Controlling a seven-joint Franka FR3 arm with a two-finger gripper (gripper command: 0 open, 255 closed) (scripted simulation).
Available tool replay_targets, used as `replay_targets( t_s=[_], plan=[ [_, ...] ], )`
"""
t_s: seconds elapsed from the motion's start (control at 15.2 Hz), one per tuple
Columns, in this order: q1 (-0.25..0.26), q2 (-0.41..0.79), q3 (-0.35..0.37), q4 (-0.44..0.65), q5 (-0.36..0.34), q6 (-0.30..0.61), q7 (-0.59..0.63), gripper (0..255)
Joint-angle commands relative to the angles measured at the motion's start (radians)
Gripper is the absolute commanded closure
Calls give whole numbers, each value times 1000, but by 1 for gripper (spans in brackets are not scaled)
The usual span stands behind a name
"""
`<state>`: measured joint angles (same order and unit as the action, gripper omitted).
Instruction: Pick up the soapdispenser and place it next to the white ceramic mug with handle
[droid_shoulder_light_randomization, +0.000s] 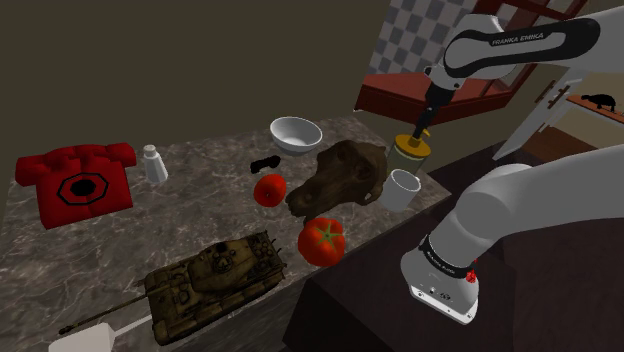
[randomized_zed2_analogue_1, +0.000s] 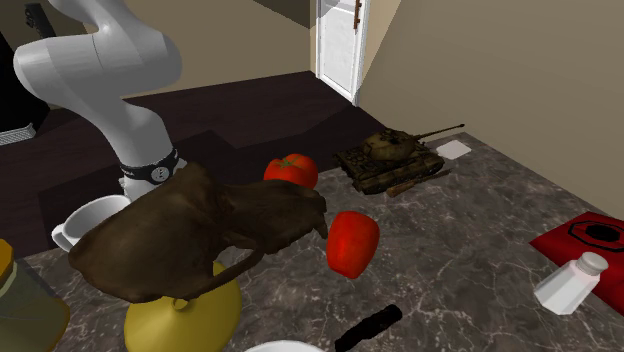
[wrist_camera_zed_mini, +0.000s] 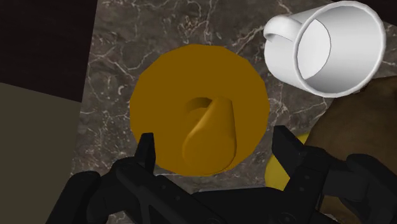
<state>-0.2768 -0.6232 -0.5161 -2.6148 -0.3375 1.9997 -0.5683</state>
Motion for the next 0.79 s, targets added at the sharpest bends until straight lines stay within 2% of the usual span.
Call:
replay_targets(
  t_s=[0.0,0.26,0.73],
  plan=[
    [0,0,0,0,0,0,0,0],
    [7,-34,38,103,27,-138,-3,0],
    [7,-34,38,103,27,-138,-3,0]
  ],
)
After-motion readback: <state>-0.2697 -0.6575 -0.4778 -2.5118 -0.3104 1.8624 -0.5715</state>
